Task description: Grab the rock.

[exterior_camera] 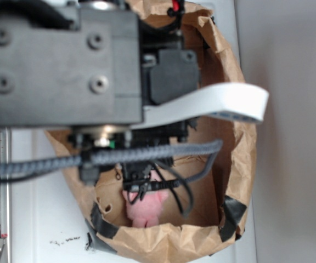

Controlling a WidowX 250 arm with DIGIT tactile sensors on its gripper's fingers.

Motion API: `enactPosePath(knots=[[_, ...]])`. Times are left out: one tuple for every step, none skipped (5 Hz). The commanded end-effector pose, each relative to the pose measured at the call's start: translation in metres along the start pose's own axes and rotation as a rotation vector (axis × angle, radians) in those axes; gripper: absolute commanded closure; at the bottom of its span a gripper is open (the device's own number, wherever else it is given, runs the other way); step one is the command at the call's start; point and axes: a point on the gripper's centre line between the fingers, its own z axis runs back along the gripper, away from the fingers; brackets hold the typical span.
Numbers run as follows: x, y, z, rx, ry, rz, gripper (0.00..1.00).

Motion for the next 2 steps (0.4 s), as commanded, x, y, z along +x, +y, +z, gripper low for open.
enactPosePath(knots=[[0.0057,-0.0006,0.0091,0.002,-0.049,0.005,1.00],[0.0082,-0.0001,0.0078,0.005,-0.041,0.016,1.00]])
